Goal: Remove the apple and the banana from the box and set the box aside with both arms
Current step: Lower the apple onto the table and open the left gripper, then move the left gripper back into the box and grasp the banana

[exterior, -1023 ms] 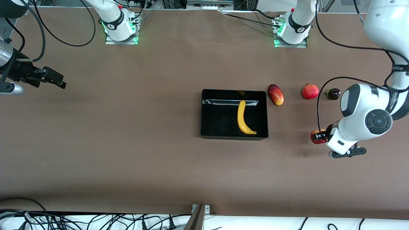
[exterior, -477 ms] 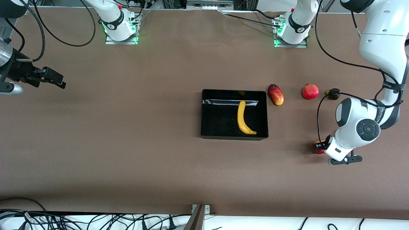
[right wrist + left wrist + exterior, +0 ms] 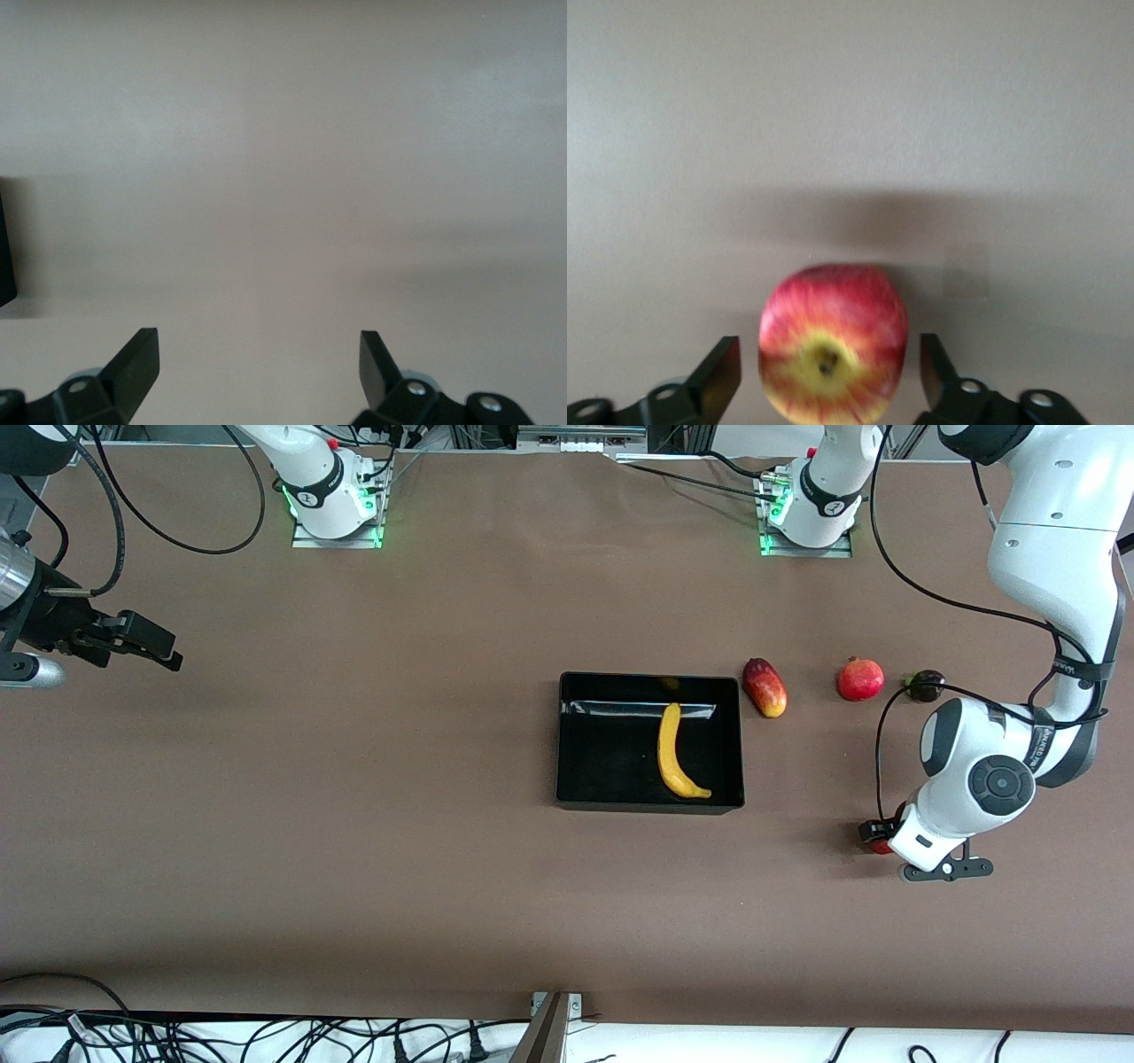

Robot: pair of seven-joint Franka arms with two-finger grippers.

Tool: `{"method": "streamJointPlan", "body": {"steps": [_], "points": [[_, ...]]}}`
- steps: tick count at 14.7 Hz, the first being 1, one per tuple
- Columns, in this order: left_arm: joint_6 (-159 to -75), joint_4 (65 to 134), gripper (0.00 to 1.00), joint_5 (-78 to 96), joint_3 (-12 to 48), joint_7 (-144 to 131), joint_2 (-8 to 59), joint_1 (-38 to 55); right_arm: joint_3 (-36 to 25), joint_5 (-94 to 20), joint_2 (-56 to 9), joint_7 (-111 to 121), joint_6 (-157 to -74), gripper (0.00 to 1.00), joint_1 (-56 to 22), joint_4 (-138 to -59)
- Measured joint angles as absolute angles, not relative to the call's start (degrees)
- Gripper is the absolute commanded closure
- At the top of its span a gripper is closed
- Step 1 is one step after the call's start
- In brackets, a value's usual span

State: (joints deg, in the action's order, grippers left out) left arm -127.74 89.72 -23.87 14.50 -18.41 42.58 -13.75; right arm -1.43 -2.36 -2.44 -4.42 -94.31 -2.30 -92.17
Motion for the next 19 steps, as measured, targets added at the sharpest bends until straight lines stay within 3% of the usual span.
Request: {"method": "streamJointPlan", "body": {"steps": [4,7,14,19], "points": [[-114.8,87.0,0.0,-13.9,15.8,-20.7,35.9,-11.0,-1.4,-2.4,-2.4,-4.4,-94.3,0.0,-2.3,-92.1],[-110.5,87.0,0.0,-5.9,16.1,-33.3,29.5,-4.9,-1.5,-2.4,-2.4,-4.4,-94.3,0.0,-2.3,-92.1],[-116.7,89.2,0.0,-5.1,17.0,-58.6,33.8,9.1,-1.5,-2.4,-2.4,-4.4,-94.3,0.0,-2.3,-92.1],[-121.1,90.5,0.0,-5.3,16.9,-62.2,37.6,12.8,-1.5,-2.4,-2.4,-4.4,-94.3,0.0,-2.3,-92.1]]}}
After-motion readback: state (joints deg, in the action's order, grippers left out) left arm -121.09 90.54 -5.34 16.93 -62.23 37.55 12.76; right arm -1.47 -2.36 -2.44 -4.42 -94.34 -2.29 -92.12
